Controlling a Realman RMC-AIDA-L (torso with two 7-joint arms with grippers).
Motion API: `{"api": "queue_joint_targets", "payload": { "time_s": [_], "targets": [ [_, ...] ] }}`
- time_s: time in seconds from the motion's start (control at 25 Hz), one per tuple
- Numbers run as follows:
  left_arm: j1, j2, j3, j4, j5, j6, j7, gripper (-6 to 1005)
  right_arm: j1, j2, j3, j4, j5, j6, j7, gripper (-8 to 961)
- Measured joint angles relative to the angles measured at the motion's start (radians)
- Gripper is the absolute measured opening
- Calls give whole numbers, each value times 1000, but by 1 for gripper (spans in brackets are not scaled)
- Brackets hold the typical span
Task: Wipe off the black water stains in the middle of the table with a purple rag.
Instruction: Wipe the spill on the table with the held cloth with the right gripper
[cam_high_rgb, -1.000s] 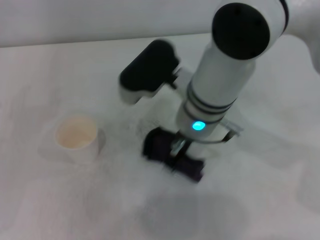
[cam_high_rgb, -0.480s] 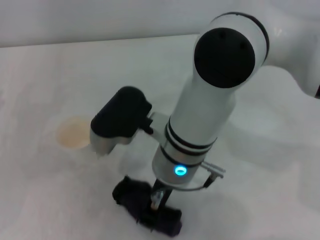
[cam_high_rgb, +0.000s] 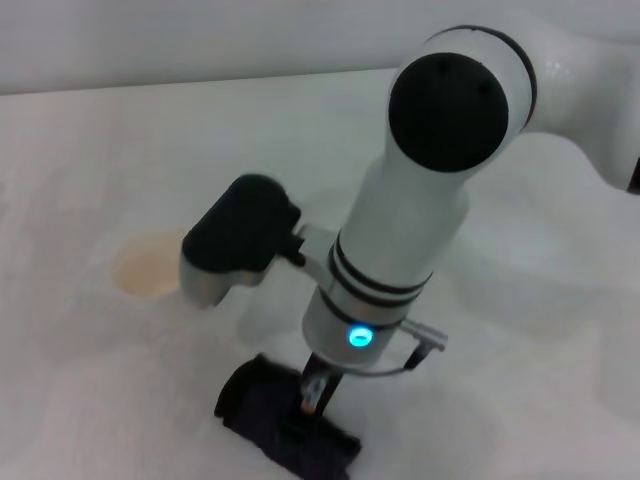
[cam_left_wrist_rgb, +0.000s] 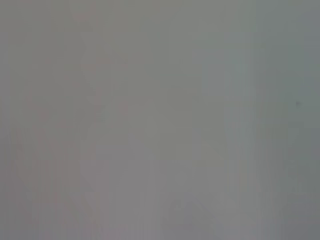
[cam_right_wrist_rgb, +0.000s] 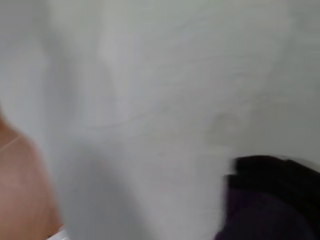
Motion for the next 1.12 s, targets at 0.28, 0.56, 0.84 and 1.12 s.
{"api": "queue_joint_targets", "payload": {
  "time_s": [0.28,0.56,0.84,1.12],
  "targets": [
    [2,0,-4,-1,0,4,0,877,0,-3,86,-64,-195,10,85,121],
    [2,2,-5,-1,-1,6,0,877,-5,-5,142,-57,-365,82,155,127],
    [2,2,-6,-1,-4,6,0,877,-5,-4,164,-47,-474,142,207,132],
    [2,2,-6,-1,-3,6,1,877,-13,0,152,17,-331,122,133,138]
  ]
}}
